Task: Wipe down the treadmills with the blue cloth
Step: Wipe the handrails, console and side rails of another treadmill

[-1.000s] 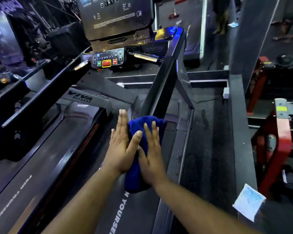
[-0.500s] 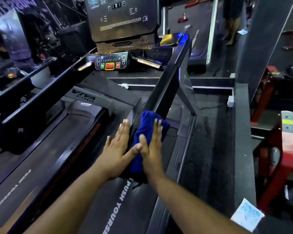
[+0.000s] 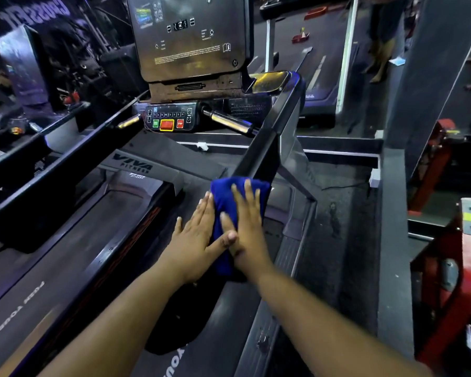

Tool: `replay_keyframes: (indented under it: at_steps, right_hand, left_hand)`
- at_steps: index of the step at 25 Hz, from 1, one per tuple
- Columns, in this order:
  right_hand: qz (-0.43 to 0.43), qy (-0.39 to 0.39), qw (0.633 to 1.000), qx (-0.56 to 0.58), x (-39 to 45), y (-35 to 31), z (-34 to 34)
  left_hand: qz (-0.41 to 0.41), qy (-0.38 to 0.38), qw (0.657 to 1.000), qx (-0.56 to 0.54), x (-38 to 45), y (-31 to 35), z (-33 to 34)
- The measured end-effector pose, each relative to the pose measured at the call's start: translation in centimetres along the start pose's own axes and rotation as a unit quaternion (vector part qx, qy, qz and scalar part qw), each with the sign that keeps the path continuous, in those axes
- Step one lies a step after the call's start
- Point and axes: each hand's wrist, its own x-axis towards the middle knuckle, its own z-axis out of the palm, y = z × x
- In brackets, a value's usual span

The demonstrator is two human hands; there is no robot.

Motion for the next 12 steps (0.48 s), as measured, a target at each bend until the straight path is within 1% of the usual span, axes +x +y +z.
replay_keyframes:
  at_steps: [1,2,6,7,8,10,12]
  right_hand:
    - [-0.006,-0.015,1.000,0.016,-1.6,0.0,0.3]
    - [-0.006,-0.019,1.000,0.022,-1.0,0.5,0.4]
    - [-0.039,0.019,0.997,-0.064,9.8,3.9,-1.8]
    - [-0.033,0.024,0.997,-0.069,12.4,5.2,-2.5]
    - [-0.012,0.034,0.997,-0.063,14.5,6.4,-3.1]
    - [0.052,0.070,0.996,-0.009,15.9,7.4,-3.5]
    - [0.108,0.115,0.984,0.079,13.5,6.8,-2.3]
  left_hand:
    - [0.000,0.002,1.000,-0.001,0.2,-0.1,0.1]
    - [-0.002,0.001,1.000,0.002,0.3,-0.2,0.1]
    - [0.002,-0.001,1.000,0.004,0.5,-0.1,0.3]
    - [0.005,-0.002,1.000,0.005,0.5,-0.1,0.3]
    - [0.007,-0.003,1.000,0.006,0.5,0.0,0.4]
    - [0.005,-0.002,1.000,0.011,0.5,-0.1,0.4]
    - [0.006,0.002,1.000,0.011,0.5,-0.1,0.4]
